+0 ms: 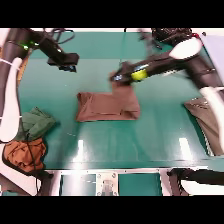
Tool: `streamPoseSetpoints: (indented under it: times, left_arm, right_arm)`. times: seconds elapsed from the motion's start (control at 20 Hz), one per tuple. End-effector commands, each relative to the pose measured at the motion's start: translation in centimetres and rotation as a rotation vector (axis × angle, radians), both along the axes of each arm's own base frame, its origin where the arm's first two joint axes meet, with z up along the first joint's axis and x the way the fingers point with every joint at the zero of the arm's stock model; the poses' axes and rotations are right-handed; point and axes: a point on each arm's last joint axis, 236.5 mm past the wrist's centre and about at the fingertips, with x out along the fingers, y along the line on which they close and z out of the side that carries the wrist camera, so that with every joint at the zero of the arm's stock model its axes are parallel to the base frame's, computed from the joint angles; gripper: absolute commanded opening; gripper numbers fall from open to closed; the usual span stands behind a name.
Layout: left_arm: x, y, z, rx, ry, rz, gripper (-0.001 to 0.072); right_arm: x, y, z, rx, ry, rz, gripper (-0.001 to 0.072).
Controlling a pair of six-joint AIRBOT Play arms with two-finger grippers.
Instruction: Fold the shirts.
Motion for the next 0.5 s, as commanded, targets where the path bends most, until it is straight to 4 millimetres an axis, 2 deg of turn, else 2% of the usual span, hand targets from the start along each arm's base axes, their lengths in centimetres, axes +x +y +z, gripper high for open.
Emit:
streamPoseSetpoints:
  times: [0.0, 0.05, 0.1, 0.15, 0.2, 0.25, 0.3, 0.35, 0.45]
  left_arm:
    - [0.0, 3.5, 0.5, 0.027, 0.001, 0.036, 0.002]
    - [0.0, 3.7, 0.2, 0.031, 0.005, 0.027, 0.002]
    - [-0.1, 3.8, -0.1, 0.035, 0.009, 0.017, 0.002]
    - [-0.3, 3.9, -0.5, 0.038, 0.019, 0.009, 0.002]
    - [-0.6, 3.9, -0.8, 0.043, 0.028, -0.007, 0.002]
    - [-0.7, 3.9, -0.9, 0.044, 0.037, -0.009, 0.002]
    - [-0.7, 3.9, -0.9, 0.044, 0.035, -0.008, 0.002]
    - [-0.6, 3.9, -0.9, 0.044, 0.032, -0.007, 0.002]
    - [-0.6, 4.0, -0.9, 0.047, 0.031, -0.005, 0.002]
  right_arm:
    - [0.4, 12.3, -5.6, 0.067, -0.108, -0.101, 0.0219]
    - [0.1, 14.5, -7.8, 0.058, -0.125, -0.118, 0.0464]
    - [-0.2, 15.7, -9.9, 0.04, -0.131, -0.12, 0.0546]
    - [-0.4, 15.8, -11.5, 0.007, -0.13, -0.102, 0.0546]
    - [0.0, 14.6, -12.4, -0.039, -0.135, -0.076, 0.0546]
    - [0.8, 12.6, -12.4, -0.073, -0.119, -0.064, 0.0546]
    - [2.2, 9.6, -12.2, -0.101, -0.089, -0.068, 0.0546]
    - [3.7, 6.3, -11.8, -0.12, -0.057, -0.089, 0.0546]
    - [6.9, -1.8, -11.1, -0.143, 0.033, -0.163, 0.0546]
